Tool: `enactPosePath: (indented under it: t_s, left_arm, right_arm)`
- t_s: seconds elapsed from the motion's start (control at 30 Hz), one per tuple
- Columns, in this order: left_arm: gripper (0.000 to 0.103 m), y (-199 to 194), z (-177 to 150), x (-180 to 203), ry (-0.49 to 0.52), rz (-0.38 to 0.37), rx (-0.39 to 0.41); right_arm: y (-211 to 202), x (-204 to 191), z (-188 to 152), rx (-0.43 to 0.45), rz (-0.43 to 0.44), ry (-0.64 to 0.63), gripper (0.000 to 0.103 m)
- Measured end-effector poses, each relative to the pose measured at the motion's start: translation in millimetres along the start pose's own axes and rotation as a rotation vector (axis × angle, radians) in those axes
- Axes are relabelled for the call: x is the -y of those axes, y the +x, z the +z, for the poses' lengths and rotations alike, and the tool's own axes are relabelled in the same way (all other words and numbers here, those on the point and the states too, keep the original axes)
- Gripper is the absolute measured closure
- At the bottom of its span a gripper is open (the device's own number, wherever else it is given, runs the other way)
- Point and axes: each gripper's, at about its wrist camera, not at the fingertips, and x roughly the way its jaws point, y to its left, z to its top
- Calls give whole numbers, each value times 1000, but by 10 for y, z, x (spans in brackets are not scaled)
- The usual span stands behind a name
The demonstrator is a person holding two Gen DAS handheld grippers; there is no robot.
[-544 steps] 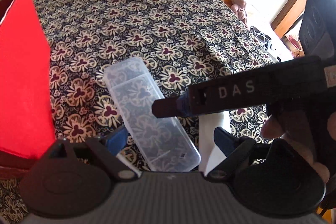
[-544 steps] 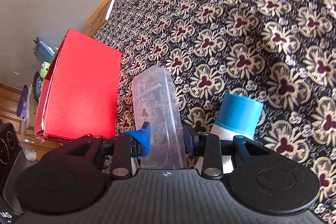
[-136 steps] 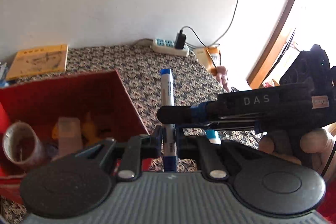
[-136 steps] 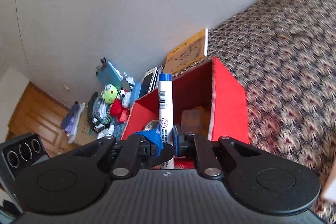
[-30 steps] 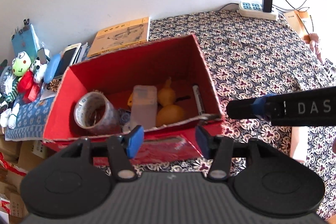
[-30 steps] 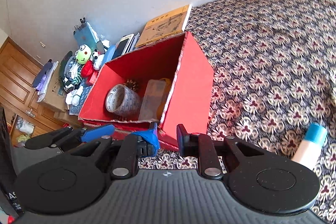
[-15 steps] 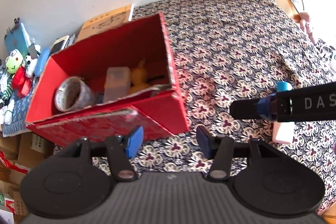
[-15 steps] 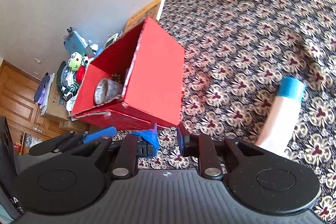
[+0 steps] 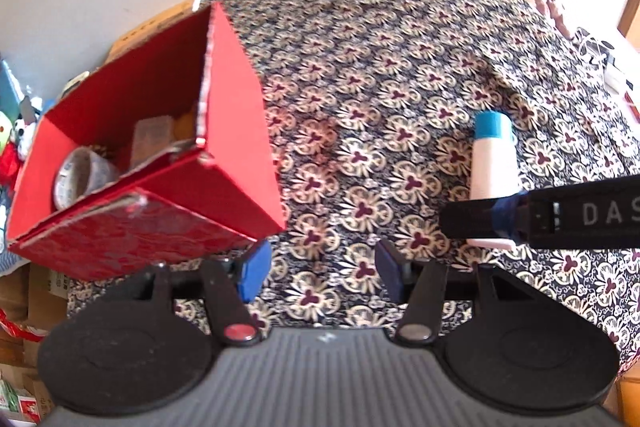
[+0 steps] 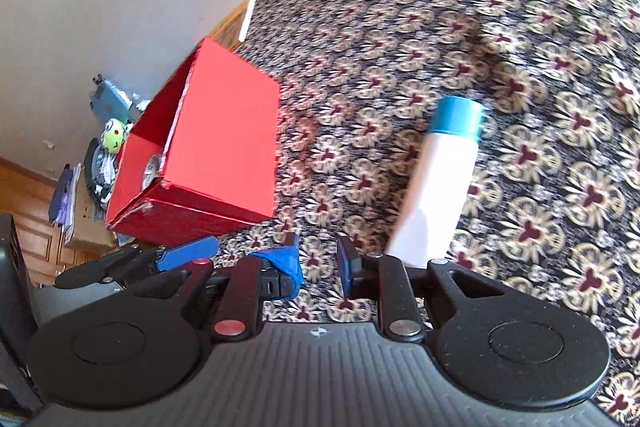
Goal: Organize rigid objects
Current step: 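Move the right tool out of the box toward the white bottle, then lower the right tool around the blue-capped white bottle and close on it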
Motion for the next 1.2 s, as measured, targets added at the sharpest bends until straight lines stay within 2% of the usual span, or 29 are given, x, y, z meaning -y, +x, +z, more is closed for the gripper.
enactPosePath:
  t_s: [0.57,1.2]
  left_arm:
    - [43,189,66,373,75,-78,-46]
    - [42,409,145,628,94,-152,-76]
  right_arm:
    - [-269,565,-18,58,-28,119,100]
    - [-367,868,72,43,-45,161,96]
